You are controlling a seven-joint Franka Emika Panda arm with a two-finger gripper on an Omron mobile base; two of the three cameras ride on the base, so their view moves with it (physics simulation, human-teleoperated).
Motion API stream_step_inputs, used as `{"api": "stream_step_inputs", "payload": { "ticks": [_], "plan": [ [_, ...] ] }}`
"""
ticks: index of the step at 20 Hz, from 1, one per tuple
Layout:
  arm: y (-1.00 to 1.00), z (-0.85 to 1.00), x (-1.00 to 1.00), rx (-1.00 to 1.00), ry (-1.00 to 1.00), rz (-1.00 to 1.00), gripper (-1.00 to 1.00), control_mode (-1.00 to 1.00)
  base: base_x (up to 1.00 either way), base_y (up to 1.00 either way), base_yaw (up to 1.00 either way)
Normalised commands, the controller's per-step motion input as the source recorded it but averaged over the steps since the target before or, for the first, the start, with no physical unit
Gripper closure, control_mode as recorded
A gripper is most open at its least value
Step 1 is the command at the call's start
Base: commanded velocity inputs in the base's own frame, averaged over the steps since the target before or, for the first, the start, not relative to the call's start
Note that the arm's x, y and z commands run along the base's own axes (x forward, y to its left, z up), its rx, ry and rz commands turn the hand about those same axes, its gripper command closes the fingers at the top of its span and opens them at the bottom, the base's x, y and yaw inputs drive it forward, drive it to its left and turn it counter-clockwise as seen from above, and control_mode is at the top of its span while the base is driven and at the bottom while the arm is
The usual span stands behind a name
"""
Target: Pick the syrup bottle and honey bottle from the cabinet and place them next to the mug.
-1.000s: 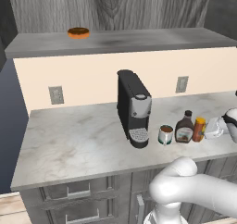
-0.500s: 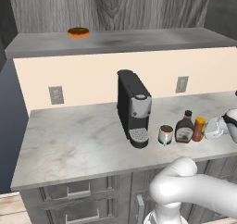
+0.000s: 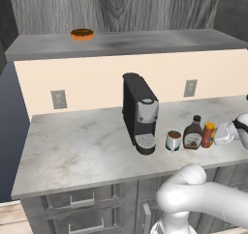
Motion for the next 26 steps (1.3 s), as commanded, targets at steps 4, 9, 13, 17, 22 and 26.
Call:
{"api": "stream_step_inputs", "payload": {
  "ticks": [4, 9, 13, 17, 22, 26],
  "plan": [
    [0.00, 0.21, 0.00, 0.00, -0.02, 0.00, -1.00, -1.00, 0.00, 0.00, 0.00],
    [0.00, 0.45, -0.03, 0.00, -0.08, 0.00, -1.00, -1.00, 0.00, 0.00, 0.00],
    [0.00, 0.52, -0.08, 0.00, -0.13, 0.00, -1.00, -1.00, 0.00, 0.00, 0.00],
    [0.00, 0.53, -0.16, 0.00, -0.16, 0.00, -1.00, -1.00, 0.00, 0.00, 0.00],
    [0.15, 0.61, -0.25, 0.00, -0.13, 0.00, -1.00, -1.00, 0.00, 0.00, 0.00],
    [0.55, 0.60, -0.81, 0.00, -0.09, -0.05, -1.00, -1.00, 0.00, 0.00, 0.00]
  ]
}}
